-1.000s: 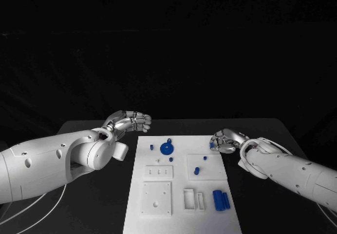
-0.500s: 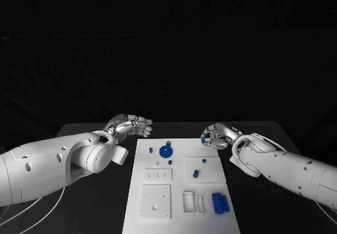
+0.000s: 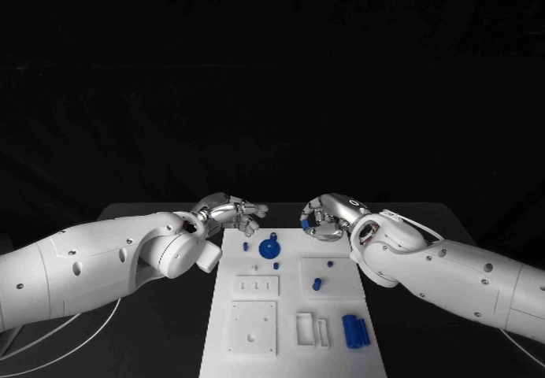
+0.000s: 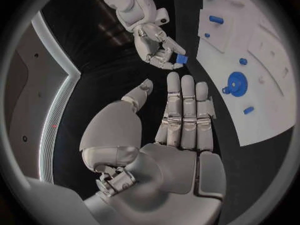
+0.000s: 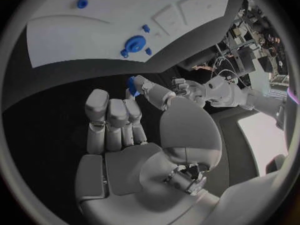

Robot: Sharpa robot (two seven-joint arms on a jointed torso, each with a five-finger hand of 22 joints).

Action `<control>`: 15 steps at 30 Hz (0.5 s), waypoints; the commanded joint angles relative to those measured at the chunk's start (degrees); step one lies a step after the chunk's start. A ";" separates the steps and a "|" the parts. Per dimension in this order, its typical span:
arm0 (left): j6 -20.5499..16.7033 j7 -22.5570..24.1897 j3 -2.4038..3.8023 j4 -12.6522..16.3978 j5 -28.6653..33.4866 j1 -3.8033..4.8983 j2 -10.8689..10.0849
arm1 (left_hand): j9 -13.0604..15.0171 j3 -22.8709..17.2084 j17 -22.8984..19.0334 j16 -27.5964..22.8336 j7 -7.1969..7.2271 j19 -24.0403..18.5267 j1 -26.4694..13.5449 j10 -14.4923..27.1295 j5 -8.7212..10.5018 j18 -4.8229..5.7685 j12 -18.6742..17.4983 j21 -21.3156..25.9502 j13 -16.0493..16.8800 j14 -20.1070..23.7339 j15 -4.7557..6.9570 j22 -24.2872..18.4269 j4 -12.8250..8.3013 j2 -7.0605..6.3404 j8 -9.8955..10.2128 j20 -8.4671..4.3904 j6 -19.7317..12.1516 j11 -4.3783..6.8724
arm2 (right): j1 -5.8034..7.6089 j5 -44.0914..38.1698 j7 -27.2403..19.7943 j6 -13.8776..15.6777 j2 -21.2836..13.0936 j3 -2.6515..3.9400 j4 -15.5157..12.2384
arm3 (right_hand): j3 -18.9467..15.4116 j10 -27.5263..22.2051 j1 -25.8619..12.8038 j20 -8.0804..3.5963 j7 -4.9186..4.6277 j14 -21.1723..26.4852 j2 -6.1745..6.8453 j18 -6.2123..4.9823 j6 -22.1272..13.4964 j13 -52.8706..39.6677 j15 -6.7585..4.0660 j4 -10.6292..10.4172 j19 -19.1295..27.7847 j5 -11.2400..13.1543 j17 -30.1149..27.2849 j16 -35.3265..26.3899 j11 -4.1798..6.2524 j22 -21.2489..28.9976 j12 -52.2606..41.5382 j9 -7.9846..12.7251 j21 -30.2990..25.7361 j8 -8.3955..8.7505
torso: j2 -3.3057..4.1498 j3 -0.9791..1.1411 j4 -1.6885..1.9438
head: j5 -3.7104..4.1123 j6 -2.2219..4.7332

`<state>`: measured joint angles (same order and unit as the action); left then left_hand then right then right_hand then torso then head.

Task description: Assemble the parts on the task board

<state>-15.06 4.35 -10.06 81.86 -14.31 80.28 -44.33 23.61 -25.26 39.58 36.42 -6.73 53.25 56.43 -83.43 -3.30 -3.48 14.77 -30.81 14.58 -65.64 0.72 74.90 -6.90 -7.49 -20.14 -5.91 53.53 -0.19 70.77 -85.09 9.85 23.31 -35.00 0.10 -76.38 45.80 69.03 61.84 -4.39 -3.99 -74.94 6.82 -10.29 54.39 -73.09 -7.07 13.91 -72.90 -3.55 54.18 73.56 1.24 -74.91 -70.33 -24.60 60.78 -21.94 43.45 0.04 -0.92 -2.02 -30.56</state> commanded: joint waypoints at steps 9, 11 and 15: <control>3.68 -8.46 -0.40 -1.05 -7.80 0.07 2.83 | 0.01 -0.01 1.68 3.46 0.58 -0.57 -3.47 2.09 0.33 0.67 5.10 -3.14 5.07 0.67 0.94 1.33 4.09 -2.43 0.94 -1.39 0.74 0.39 | 0.02 -6.78 3.84 -0.82 3.02 -0.02 -1.95 | 0.62 0.57 -0.03 0.09 -0.95 -0.18 0.63 -4.71 5.40 -0.12 -0.36 0.01 -0.45 -0.20 0.04 -0.22 0.15 -0.56 -0.25 -0.65 0.38 -0.12 | -1.40 -0.21 0.08 | -0.56 -0.55; 3.62 -8.73 -0.44 -1.14 -7.80 0.07 3.08 | 0.03 -0.19 1.63 3.50 0.52 -0.91 -3.74 2.71 0.33 0.70 5.44 -3.25 5.52 1.02 0.85 1.30 4.76 -2.45 1.07 -1.35 0.66 0.31 | 0.01 -6.91 3.78 -0.90 3.26 -0.02 -2.24 | 0.66 0.56 -0.04 0.10 -0.95 -0.19 0.65 -4.71 5.40 -0.11 -0.36 0.00 -0.46 -0.22 0.04 -0.22 0.16 -0.55 -0.24 -0.65 0.38 -0.12 | -1.44 -0.20 0.12 | -0.69 -0.67; 4.76 -9.35 -0.50 -1.07 -7.80 0.03 3.28 | -0.01 -0.31 1.79 4.28 0.49 -0.97 -3.90 2.96 0.36 0.59 6.99 -3.94 7.00 0.81 1.02 1.34 5.88 -2.66 1.51 -1.43 0.18 0.34 | -0.03 -6.87 3.61 -0.85 3.62 -0.02 -3.00 | 0.71 0.56 -0.04 0.10 -0.95 -0.19 0.67 -4.71 5.41 -0.10 -0.37 0.00 -0.46 -0.22 0.04 -0.23 0.15 -0.55 -0.23 -0.65 0.38 -0.11 | -1.28 -0.15 0.13 | -0.64 -0.62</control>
<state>-12.30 -3.34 -10.56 80.70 -21.01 80.28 -41.21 23.60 -25.55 41.32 40.59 -6.33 52.51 52.82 -80.53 -3.30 -3.08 21.55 -34.62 21.45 -64.88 1.64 74.90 -1.16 -9.90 -18.81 -7.08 53.93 0.01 70.77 -90.33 12.93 23.12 -31.45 0.08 -79.13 46.11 69.22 61.62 -4.31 -3.98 -74.96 7.04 -10.29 54.41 -73.14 -7.04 13.91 -72.98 -3.55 54.18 73.56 1.44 -74.90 -70.33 -24.60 60.78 -21.90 42.15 -0.16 -0.82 -2.65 -31.15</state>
